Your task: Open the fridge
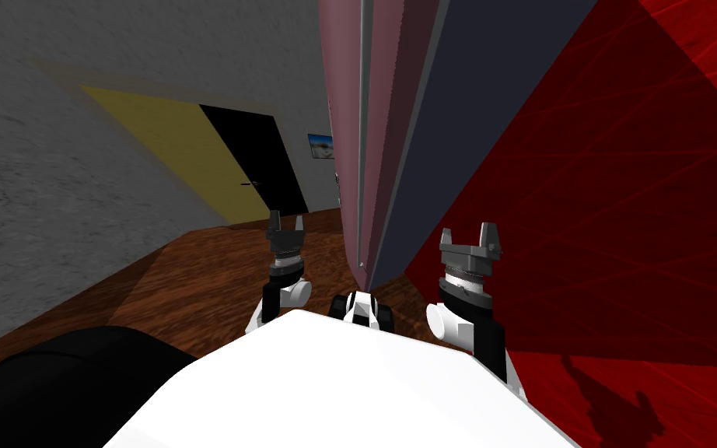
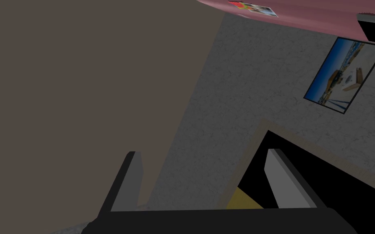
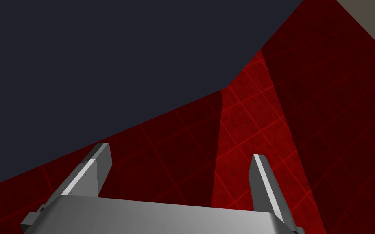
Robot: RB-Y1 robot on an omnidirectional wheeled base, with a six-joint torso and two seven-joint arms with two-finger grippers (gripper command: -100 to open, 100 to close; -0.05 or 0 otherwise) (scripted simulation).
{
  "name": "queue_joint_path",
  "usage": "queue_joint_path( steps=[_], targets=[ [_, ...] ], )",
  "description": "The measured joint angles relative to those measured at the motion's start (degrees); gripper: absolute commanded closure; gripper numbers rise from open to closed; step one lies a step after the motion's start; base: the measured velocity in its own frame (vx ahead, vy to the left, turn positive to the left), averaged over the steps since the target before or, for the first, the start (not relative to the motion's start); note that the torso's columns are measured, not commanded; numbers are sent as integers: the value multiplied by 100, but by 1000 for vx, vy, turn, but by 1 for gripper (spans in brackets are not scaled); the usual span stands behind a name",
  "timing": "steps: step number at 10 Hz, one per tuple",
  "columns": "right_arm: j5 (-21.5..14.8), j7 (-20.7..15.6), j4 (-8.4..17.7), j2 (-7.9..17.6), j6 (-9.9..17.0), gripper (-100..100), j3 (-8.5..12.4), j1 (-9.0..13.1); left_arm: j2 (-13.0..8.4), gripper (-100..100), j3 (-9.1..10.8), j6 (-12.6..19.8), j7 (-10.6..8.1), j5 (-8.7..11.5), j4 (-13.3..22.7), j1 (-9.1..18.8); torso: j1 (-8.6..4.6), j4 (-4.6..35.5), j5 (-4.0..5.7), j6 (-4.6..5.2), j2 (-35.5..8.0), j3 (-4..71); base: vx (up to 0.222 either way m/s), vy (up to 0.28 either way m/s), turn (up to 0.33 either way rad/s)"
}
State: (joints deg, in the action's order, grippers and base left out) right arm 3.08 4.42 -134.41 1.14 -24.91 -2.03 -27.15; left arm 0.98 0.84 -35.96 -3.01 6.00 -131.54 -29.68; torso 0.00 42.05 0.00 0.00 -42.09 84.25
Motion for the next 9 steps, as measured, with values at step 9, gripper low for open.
queue_joint_path(
  steps=[9],
  targets=[
    [1369, 442, 502, 917, 662, -100, 407, 521, 0, 0, 0, 0, 0, 0, 0, 0, 1, 23, 0, 1, -19, 32, -9, 11, 12]
  ],
)
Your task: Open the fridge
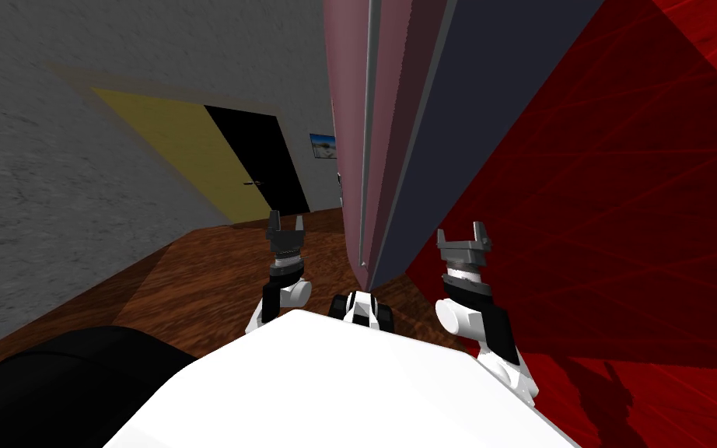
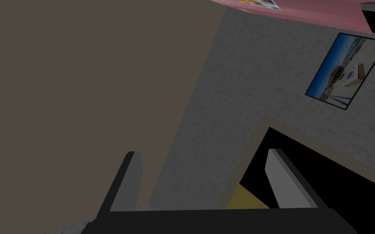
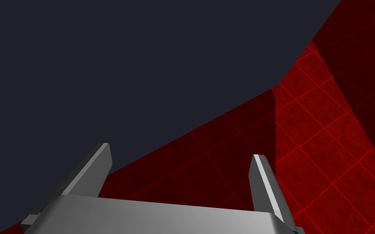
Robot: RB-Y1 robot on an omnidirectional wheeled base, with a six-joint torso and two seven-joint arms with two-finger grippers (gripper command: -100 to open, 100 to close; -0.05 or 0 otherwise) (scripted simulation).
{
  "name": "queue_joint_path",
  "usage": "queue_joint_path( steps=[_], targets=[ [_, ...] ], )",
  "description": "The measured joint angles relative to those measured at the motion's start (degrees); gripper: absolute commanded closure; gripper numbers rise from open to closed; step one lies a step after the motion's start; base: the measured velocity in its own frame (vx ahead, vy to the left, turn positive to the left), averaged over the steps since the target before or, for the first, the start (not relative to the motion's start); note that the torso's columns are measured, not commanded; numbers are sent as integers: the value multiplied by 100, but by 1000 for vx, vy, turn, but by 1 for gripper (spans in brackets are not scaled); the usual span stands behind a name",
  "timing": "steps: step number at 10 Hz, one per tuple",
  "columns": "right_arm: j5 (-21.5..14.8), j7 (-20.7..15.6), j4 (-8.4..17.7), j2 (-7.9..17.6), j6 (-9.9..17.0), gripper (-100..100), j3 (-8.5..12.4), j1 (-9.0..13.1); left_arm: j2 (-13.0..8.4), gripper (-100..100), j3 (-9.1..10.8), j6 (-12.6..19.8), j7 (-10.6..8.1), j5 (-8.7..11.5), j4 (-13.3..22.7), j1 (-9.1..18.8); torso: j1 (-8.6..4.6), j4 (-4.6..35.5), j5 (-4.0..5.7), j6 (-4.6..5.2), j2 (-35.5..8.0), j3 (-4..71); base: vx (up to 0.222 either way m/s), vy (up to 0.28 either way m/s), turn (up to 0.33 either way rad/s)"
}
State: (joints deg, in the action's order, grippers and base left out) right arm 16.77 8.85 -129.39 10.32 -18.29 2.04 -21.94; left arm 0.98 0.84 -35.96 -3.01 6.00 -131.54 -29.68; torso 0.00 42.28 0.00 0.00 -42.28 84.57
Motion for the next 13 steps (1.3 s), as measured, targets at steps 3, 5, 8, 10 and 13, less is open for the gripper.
queue_joint_path(
  steps=[3, 5, 8, 10, 13],
  targets=[
    [481, 162, 185, 145, 239, -100, 148, 174, 0, 0, 0, 0, 0, 0, 0, 0, 1, 0, 0, -1, 0, 0, -8, 16, 9],
    [818, 276, 311, 223, 400, -100, 243, 281, 0, 0, 0, 0, 0, 0, 0, 0, 1, 0, 0, -1, -2, -1, -13, 20, 10],
    [1334, 435, 493, 290, 673, -100, 384, 472, 0, 0, 0, 0, 0, 0, 0, 0, -1, 0, 0, 0, 1, 1, -6, 16, 7],
    [1623, 514, 559, 333, 810, -100, 471, 542, 0, 0, 0, 0, 0, 0, 0, 0, -1, 0, 1, -1, 0, 0, -8, 18, 10],
    [2152, 684, 738, 378, 1092, -100, 610, 701, 0, 0, 0, 0, 0, 0, 0, 0, 2, 0, -1, 0, -1, -1, -8, 22, 5]
  ],
)
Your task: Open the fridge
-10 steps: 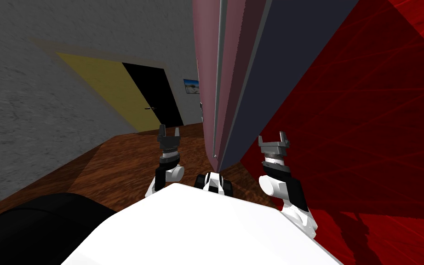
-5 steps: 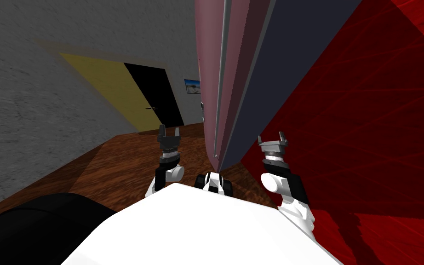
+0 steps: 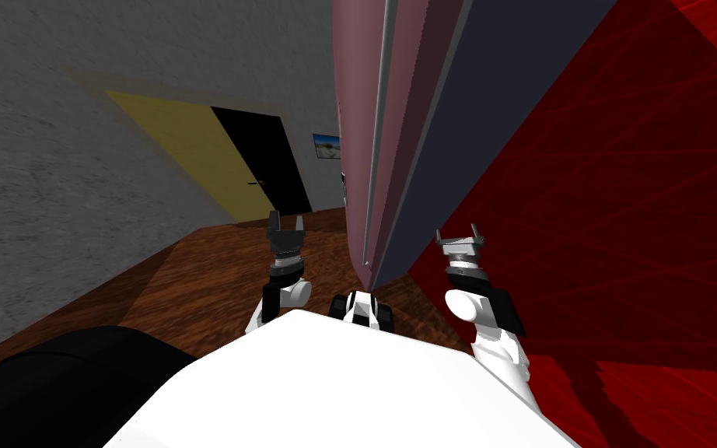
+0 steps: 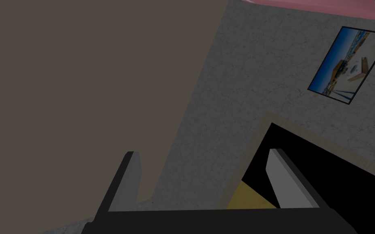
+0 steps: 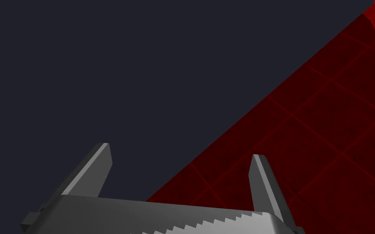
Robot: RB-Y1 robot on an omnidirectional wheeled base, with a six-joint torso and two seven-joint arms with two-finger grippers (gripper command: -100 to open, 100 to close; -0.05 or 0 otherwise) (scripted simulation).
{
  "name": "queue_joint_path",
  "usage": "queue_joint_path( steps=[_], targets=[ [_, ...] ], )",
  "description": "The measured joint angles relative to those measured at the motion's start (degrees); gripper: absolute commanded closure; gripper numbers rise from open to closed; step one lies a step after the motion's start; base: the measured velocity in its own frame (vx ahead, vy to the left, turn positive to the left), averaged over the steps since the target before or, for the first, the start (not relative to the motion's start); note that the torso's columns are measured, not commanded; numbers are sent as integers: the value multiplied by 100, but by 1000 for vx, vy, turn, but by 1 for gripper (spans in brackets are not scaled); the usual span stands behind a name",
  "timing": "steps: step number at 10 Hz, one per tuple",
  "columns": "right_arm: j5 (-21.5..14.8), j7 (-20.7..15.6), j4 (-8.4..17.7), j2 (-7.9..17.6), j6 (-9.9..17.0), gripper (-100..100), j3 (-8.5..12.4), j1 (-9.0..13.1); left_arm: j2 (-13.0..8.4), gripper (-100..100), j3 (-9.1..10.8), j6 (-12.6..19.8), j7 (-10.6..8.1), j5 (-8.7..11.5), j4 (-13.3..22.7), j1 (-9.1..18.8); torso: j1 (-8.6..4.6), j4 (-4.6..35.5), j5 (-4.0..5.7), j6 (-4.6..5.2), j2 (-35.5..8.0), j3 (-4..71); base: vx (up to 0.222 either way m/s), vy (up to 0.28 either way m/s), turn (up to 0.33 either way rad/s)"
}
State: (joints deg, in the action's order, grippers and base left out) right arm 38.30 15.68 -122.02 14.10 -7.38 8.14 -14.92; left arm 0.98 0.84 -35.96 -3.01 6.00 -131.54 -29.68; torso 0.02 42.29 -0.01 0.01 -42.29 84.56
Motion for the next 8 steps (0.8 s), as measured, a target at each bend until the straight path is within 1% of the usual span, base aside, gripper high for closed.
queue_joint_path(
  steps=[1, 2, 3, 4, 6, 8],
  targets=[
    [115, 15, 16, 5, 25, -100, 7, 10, 0, 0, 0, 0, 0, 0, 0, 0, -6, 0, 2, 0, 1, 1, -7, 25, 11],
    [286, 82, 145, 47, 109, -100, 70, 113, 0, 0, 0, 0, 0, 0, 0, 0, -2, -1, 1, -1, 2, 1, -6, 24, 8],
    [464, 133, 181, 55, 187, -100, 104, 136, 0, 0, 0, 0, 0, 0, 0, 0, -1, 0, 0, 0, 1, 1, -12, 32, 6],
    [633, 192, 262, 47, 338, -100, 178, 232, 0, 0, 0, 0, 0, 0, 0, 0, 1, 0, 0, -1, 0, 0, -10, 30, 6],
    [945, 271, 318, 75, 442, -100, 219, 253, 0, 0, 0, 0, 0, 0, 0, 0, -6, 0, 2, 0, 1, 1, -3, 21, 3],
    [1294, 376, 468, 100, 639, -100, 318, 378, 0, 0, 0, 0, 0, 0, 0, 0, 0, -1, 0, -1, 1, 1, -13, 36, 5]
  ],
)
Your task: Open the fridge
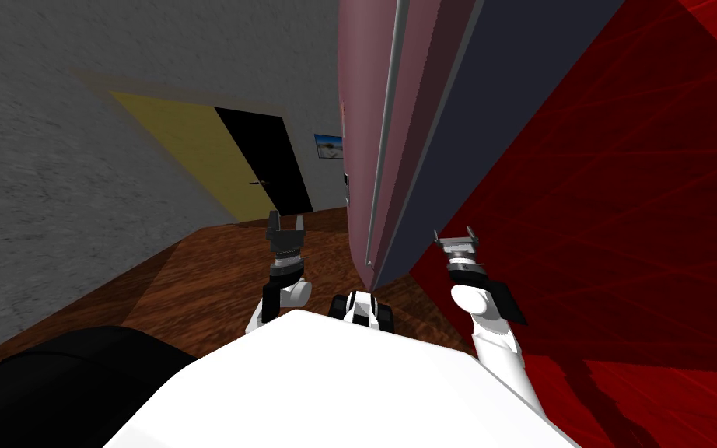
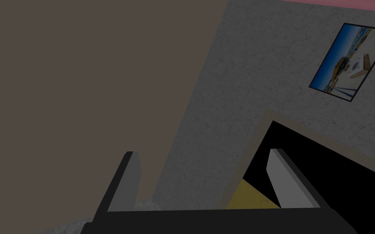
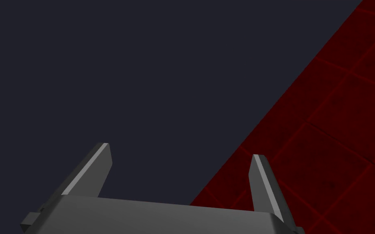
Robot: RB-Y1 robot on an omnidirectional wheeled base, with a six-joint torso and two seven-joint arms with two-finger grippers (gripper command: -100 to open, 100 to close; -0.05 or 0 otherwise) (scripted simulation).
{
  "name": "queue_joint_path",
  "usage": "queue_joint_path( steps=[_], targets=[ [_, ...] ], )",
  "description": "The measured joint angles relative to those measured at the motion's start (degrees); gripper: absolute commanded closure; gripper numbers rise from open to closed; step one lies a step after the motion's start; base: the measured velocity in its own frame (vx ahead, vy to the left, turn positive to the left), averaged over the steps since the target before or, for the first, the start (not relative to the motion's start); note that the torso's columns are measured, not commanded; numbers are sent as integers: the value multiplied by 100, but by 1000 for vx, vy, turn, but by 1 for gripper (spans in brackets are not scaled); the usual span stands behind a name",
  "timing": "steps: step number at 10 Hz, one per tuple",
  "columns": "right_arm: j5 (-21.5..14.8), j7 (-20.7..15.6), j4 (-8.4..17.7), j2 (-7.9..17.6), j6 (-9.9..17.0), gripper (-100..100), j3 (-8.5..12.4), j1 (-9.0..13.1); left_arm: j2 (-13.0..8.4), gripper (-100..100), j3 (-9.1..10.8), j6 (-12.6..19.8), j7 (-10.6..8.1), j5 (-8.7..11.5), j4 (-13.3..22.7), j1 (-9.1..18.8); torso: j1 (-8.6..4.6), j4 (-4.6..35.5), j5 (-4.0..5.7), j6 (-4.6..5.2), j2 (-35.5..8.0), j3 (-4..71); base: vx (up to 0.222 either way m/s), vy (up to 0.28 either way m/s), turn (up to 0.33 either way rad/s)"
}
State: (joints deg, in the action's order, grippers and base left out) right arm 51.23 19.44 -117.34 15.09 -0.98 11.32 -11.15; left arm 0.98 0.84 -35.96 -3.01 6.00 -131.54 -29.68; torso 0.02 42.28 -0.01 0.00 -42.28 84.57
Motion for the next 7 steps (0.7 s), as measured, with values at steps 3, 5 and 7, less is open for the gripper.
queue_joint_path(
  steps=[3, 5, 7],
  targets=[
    [487, 131, 149, 6, 259, -100, 103, 109, 0, 0, 0, 0, 0, 0, 0, 0, -7, 0, 2, 0, 2, 1, -6, 31, 1],
    [806, 221, 262, -25, 524, -100, 224, 222, 0, 0, 0, 0, 0, 0, 0, 0, 0, 0, 0, 0, 1, 0, -5, 27, 0],
    [1078, 299, 385, 1, 648, -100, 288, 301, 0, 0, 0, 0, 0, 0, 0, 0, 0, 0, 1, 0, 1, 1, -2, 36, -1]
  ],
)
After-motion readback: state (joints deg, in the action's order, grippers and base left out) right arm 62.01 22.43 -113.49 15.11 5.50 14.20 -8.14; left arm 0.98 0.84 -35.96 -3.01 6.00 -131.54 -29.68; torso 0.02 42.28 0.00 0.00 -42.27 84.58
